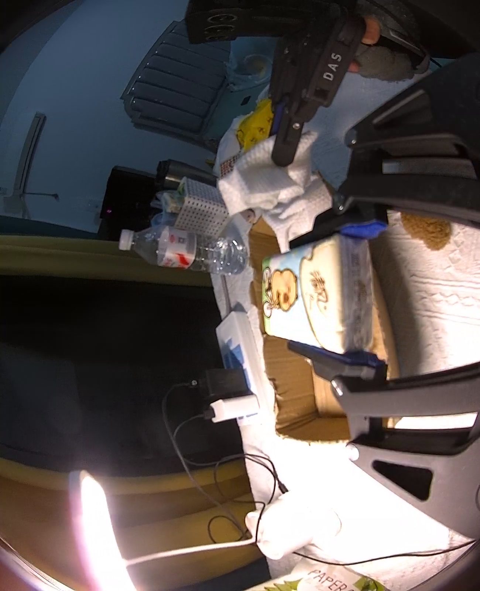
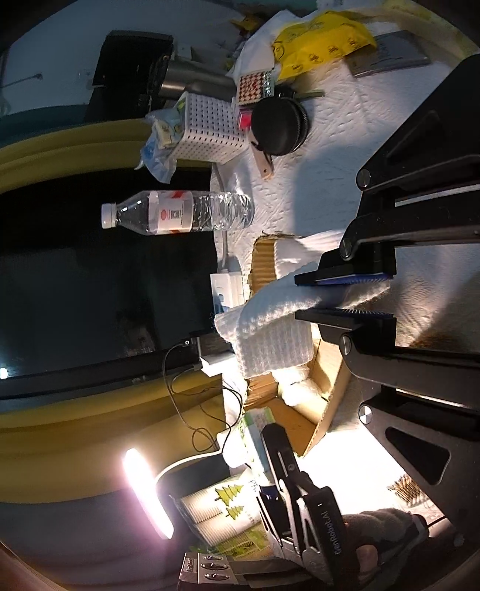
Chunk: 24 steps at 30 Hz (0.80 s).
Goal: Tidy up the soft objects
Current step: 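Lower the towel into the box with the right tool while the left tool places the tissue pack there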
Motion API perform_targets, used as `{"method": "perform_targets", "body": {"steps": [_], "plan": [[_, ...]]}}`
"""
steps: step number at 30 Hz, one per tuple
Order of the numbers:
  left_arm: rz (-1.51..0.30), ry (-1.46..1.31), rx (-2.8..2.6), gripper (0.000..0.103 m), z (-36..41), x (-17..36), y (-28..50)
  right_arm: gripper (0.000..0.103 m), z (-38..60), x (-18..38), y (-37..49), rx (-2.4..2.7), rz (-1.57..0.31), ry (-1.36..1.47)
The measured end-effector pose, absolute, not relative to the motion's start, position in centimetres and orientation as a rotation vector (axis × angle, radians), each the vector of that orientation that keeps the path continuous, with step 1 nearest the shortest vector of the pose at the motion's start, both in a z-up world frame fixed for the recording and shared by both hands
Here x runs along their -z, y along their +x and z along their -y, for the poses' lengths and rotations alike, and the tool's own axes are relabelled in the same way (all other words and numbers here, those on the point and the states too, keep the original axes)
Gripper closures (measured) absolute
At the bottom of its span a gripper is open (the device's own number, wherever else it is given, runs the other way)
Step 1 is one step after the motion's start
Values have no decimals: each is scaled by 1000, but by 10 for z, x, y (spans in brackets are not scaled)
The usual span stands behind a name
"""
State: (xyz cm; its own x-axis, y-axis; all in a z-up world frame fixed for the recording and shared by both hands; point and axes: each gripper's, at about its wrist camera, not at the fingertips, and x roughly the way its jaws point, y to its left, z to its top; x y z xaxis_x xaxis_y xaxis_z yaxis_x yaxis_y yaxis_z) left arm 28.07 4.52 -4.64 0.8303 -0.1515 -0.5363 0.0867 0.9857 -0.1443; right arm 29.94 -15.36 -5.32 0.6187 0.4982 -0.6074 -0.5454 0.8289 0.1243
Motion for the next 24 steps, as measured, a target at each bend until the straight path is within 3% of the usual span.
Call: {"method": "perform_targets", "body": {"steps": [24], "plan": [[-783,-113,115,55,-40,109,334,91,120,120,348,-614,-860,-126]]}}
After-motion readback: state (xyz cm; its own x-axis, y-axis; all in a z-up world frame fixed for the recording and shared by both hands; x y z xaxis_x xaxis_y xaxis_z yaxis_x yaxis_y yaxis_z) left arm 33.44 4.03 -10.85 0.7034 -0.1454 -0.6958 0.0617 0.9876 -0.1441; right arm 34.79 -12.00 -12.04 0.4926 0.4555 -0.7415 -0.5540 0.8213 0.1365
